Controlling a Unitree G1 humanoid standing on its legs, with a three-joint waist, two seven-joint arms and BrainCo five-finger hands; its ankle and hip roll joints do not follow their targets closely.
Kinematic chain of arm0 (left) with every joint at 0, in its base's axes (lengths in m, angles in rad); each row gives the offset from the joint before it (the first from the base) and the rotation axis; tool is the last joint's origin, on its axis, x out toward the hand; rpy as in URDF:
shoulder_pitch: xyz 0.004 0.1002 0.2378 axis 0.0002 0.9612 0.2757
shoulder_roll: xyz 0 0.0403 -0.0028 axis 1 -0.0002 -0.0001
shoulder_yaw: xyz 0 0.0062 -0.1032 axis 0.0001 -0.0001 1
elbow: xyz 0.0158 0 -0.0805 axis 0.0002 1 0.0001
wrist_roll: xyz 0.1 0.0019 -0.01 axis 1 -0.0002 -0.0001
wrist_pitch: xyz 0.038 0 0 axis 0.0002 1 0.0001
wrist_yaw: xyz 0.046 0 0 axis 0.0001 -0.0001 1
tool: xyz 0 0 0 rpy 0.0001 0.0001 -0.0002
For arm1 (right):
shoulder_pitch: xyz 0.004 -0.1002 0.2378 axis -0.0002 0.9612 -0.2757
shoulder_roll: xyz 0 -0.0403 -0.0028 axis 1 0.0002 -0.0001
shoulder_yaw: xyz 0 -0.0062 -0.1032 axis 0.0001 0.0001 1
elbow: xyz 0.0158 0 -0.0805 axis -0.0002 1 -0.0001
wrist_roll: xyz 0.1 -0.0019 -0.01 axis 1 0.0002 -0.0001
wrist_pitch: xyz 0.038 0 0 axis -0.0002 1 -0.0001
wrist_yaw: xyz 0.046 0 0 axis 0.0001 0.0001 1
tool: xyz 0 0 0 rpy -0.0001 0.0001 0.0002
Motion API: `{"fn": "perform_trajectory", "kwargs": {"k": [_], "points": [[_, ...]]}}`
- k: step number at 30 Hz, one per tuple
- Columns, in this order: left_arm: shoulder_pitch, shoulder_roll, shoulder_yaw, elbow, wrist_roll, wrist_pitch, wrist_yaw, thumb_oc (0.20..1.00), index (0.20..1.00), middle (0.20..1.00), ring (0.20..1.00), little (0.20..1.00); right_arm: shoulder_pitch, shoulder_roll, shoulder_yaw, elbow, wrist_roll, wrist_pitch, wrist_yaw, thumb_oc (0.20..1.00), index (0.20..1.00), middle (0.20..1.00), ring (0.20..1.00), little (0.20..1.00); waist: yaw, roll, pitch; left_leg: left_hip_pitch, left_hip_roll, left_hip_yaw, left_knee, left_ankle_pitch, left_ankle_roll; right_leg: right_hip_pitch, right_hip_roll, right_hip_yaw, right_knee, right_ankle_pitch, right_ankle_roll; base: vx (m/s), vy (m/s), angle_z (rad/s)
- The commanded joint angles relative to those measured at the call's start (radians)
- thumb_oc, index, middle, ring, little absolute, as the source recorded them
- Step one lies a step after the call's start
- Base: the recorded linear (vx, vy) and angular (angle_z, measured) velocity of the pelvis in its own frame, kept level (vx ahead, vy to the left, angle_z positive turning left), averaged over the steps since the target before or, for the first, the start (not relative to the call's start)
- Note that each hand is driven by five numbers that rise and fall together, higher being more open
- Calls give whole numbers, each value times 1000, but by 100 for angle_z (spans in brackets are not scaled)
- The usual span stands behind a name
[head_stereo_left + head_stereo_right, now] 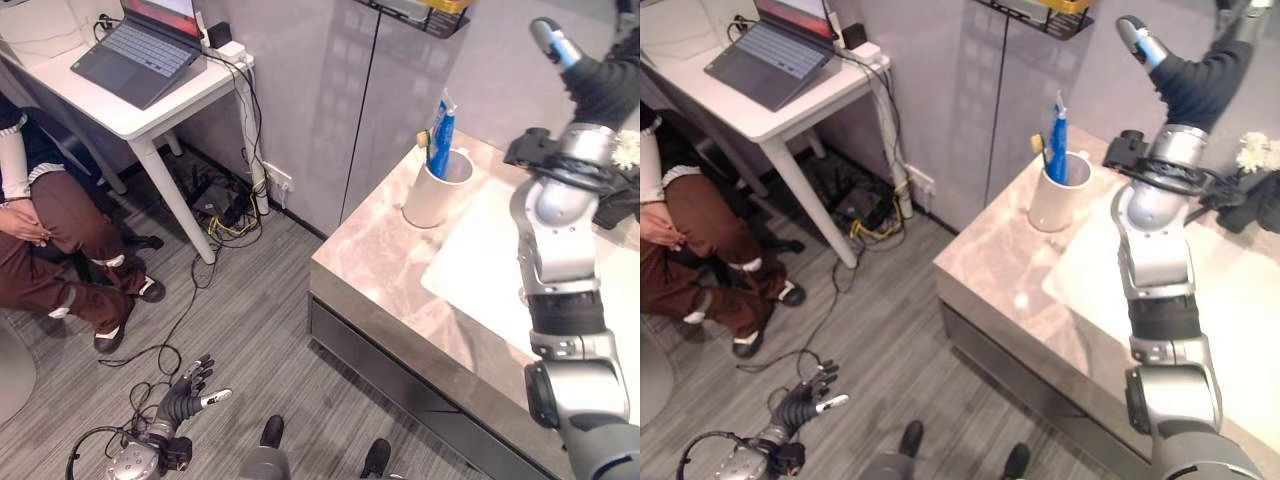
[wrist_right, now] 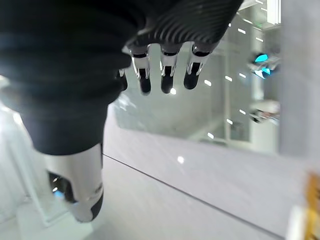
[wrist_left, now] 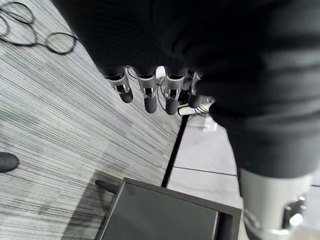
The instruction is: Put brush and paste in cup on sink, flatten towel.
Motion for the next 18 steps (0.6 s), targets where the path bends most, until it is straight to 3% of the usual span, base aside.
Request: {"fn": "perform_trajectory", "kwargs": {"k": [1, 4, 6, 7, 8, 13, 15, 18], "points": [[30, -1, 19, -28, 41, -39, -4, 1000, 1000, 1000, 1000, 1000, 92, -117, -96, -69, -131, -28, -45, 1000, 1000, 1000, 1000, 1000, -35, 0, -65, 50, -82, 54, 3, -44, 88, 3, 14, 44, 8, 26, 19, -148, 138, -32], [40, -21, 38, -23, 66, -49, -7, 1000, 1000, 1000, 1000, 1000, 239, -158, -215, -129, -246, -17, -84, 1000, 1000, 1000, 1000, 1000, -70, 5, -68, 59, -94, 70, 3, -48, 99, -10, 3, 62, 11, 49, 30, -127, 116, -16], [45, -37, 57, -15, 94, -70, -7, 1000, 1000, 1000, 1000, 1000, 387, -214, -356, -112, -363, 10, -164, 1000, 1000, 1000, 1000, 1000, -101, 9, -64, 64, -101, 79, 3, -53, 105, -20, -6, 74, 15, 66, 44, -102, 117, -25], [42, -35, 50, -13, 94, -71, -6, 1000, 1000, 1000, 1000, 1000, 396, -213, -364, -114, -364, 9, -165, 1000, 1000, 1000, 1000, 1000, -95, 8, -68, 65, -101, 78, 3, -58, 105, -18, -5, 76, 11, 63, 46, -97, 118, -16], [36, -47, 74, -25, 138, -89, 33, 1000, 1000, 1000, 1000, 1000, 484, -205, -448, -104, -384, 17, -202, 1000, 1000, 1000, 1000, 1000, -120, 6, -66, 64, -111, 81, 3, -56, 112, -32, -16, 84, 15, 81, 54, -68, 82, -10], [12, -69, 130, -109, 282, -94, 158, 1000, 1000, 1000, 1000, 1000, 631, -124, -585, -9, -320, 12, -290, 1000, 1000, 1000, 1000, 1000, -159, -4, -66, 67, -122, 102, 3, -63, 123, -54, -33, 107, 24, 101, 64, -88, 78, -20], [-16, -145, 136, -148, 208, -84, 213, 1000, 1000, 1000, 1000, 1000, 666, -52, -602, 50, -209, 10, -319, 1000, 1000, 1000, 1000, 1000, -187, -20, -64, 76, -129, 124, 3, -62, 135, -71, -40, 135, 43, 118, 66, -88, 54, -32], [-39, -194, 124, -183, 156, -70, 266, 1000, 1000, 1000, 1000, 1000, 703, 10, -589, 85, -140, 12, -327, 1000, 1000, 1000, 1000, 1000, -209, -30, -63, 100, -135, 150, 3, -80, 145, -78, -42, 166, 62, 117, 70, -34, 38, -37]]}}
